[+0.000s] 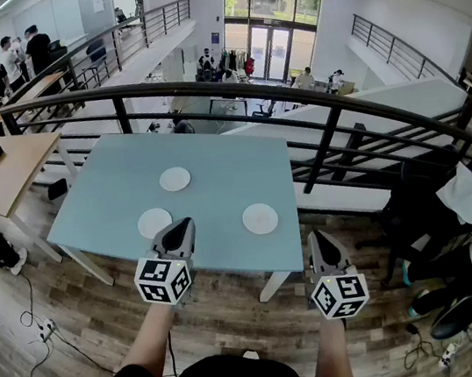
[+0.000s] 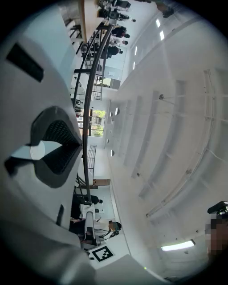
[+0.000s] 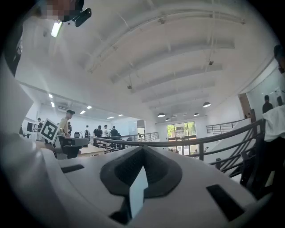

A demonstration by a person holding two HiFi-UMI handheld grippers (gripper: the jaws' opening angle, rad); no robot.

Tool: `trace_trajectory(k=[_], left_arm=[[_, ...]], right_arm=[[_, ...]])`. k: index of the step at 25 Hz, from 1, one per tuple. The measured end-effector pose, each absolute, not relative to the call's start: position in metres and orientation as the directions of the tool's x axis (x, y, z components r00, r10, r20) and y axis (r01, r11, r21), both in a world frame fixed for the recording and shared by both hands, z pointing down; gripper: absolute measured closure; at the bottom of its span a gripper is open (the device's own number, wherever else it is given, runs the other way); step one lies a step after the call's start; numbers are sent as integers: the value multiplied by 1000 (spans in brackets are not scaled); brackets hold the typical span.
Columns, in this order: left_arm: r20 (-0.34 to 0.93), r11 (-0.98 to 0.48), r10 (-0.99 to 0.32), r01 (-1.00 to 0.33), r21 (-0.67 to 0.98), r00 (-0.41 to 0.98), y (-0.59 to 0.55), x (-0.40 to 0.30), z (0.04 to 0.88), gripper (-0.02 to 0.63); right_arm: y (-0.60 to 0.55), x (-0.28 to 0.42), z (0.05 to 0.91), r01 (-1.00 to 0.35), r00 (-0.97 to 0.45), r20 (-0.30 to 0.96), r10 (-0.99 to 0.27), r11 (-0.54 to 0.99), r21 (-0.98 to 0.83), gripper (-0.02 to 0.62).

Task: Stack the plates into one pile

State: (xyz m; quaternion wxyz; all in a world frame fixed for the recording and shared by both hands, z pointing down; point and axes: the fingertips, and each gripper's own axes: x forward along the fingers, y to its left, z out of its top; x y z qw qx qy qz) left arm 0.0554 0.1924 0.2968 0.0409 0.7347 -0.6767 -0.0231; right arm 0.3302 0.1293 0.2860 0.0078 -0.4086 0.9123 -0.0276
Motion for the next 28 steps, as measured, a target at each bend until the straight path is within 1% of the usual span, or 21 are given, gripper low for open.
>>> trace_trajectory(k=[9,19,28], left_arm=[[19,-69,-997,-994,84,71,187,59,297,597],[26,-40,-999,-995,91,42,188,71,298,597],[52,-3,-999,-997,82,7,197,89,316,597]], right_arm=[[122,336,287,-747,-664,6,-747,664,-48,589],[114,352,285,-729,-674,-37,-738,672,-129,588],[112,356,310,-696,-715,11,-699,710,-107,588]])
